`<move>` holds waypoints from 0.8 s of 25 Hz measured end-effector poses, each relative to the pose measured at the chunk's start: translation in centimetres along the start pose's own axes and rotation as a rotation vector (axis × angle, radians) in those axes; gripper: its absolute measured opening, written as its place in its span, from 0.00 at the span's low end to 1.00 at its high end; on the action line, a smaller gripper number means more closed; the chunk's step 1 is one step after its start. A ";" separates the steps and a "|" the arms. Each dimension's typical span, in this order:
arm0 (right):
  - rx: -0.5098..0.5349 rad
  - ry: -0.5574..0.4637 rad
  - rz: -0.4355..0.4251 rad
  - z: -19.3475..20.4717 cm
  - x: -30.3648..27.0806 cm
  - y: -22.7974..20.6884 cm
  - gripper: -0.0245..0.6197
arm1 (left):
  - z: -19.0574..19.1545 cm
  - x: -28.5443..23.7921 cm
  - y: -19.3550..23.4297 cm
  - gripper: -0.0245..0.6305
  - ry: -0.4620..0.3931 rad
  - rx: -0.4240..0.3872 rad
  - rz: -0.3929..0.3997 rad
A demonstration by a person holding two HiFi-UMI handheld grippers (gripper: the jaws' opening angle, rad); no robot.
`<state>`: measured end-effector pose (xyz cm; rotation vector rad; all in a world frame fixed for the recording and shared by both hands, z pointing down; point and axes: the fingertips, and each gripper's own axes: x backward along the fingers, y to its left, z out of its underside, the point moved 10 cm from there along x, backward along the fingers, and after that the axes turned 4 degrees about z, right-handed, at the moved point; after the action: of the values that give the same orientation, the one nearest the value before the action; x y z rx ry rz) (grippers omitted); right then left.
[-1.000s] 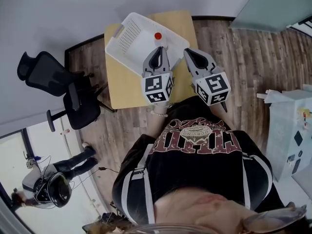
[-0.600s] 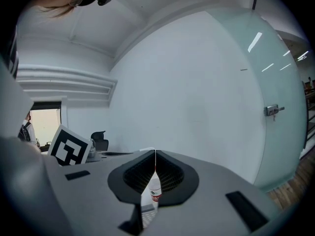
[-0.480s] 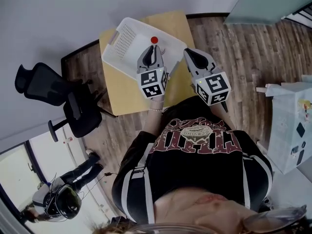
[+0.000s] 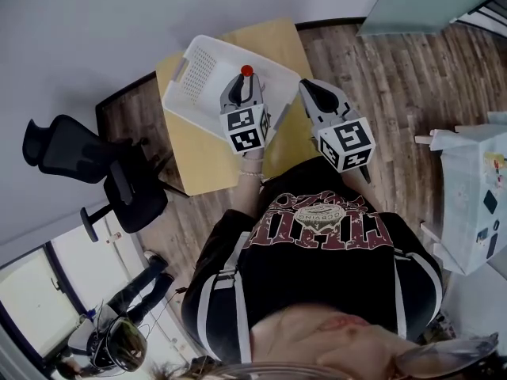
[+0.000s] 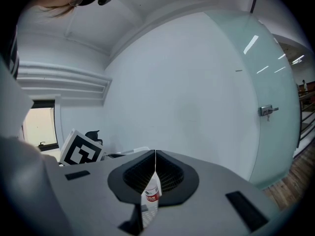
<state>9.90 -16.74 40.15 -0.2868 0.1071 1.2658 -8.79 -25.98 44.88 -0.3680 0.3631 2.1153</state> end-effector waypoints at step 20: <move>-0.009 0.033 0.062 0.2 -1.4 -0.6 0.07 | 1.5 -5.1 2.8 0.38 0.149 -0.027 -0.006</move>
<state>10.07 -18.14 40.78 -0.3139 0.1399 1.3238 -8.69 -30.72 48.60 -0.5443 0.4192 2.0941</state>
